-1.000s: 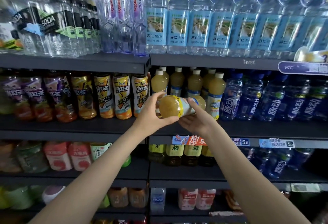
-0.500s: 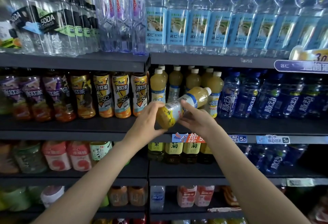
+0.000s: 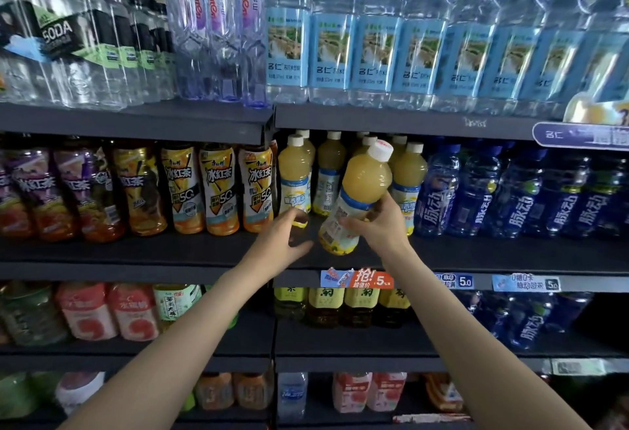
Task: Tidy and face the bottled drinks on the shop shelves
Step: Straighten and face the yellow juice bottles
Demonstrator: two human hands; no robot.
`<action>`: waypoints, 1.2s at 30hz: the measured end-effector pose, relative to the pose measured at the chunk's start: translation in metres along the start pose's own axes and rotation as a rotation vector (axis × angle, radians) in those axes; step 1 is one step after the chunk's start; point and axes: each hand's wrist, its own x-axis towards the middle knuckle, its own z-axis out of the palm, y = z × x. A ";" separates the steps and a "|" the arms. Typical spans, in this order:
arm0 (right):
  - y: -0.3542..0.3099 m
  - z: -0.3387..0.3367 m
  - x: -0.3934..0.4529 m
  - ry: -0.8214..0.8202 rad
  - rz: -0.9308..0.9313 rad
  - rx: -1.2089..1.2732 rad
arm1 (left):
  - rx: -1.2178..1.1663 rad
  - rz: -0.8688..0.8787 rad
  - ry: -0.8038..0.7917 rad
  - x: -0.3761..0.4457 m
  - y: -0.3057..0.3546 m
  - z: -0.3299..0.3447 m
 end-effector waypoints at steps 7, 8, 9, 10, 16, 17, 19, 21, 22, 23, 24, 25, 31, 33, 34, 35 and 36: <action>0.034 -0.006 0.039 0.118 0.063 -0.382 | 0.055 -0.105 0.126 0.020 -0.019 0.009; 0.037 -0.005 0.044 0.114 0.061 -0.397 | 0.058 -0.121 0.134 0.023 -0.021 0.011; 0.039 -0.003 0.049 0.113 0.063 -0.401 | 0.068 -0.133 0.134 0.026 -0.022 0.013; 0.041 -0.001 0.054 0.118 0.069 -0.402 | 0.083 -0.143 0.129 0.029 -0.023 0.015; 0.049 0.008 0.076 0.163 0.114 -0.409 | 0.112 -0.190 0.141 0.046 -0.034 0.025; 0.050 0.009 0.078 0.165 0.112 -0.406 | 0.105 -0.207 0.153 0.049 -0.035 0.026; 0.051 0.010 0.082 0.170 0.119 -0.394 | 0.086 -0.254 0.190 0.057 -0.037 0.028; 0.051 0.011 0.086 0.168 0.134 -0.382 | 0.050 -0.300 0.225 0.067 -0.038 0.029; 0.051 0.013 0.085 0.179 0.134 -0.380 | 0.031 -0.310 0.239 0.072 -0.038 0.029; 0.053 0.014 0.083 0.215 0.111 -0.378 | 0.017 -0.318 0.250 0.076 -0.039 0.030; 0.055 0.016 0.077 0.276 0.055 -0.377 | 0.005 -0.325 0.258 0.081 -0.039 0.031; 0.057 0.019 0.069 0.345 -0.035 -0.369 | -0.003 -0.332 0.263 0.085 -0.040 0.031; 0.051 0.052 0.064 0.144 -0.319 -0.325 | 0.010 -0.382 0.272 0.100 -0.050 0.034; 0.048 0.066 0.084 0.060 -0.241 -0.355 | 0.043 -0.384 0.286 0.099 -0.053 0.036; 0.048 0.072 0.094 0.033 -0.189 -0.382 | 0.054 -0.381 0.298 0.099 -0.055 0.037; 0.052 0.080 0.104 0.012 -0.141 -0.404 | 0.071 -0.374 0.309 0.099 -0.056 0.038; 0.056 0.087 0.113 0.000 -0.089 -0.403 | 0.091 -0.368 0.313 0.099 -0.058 0.039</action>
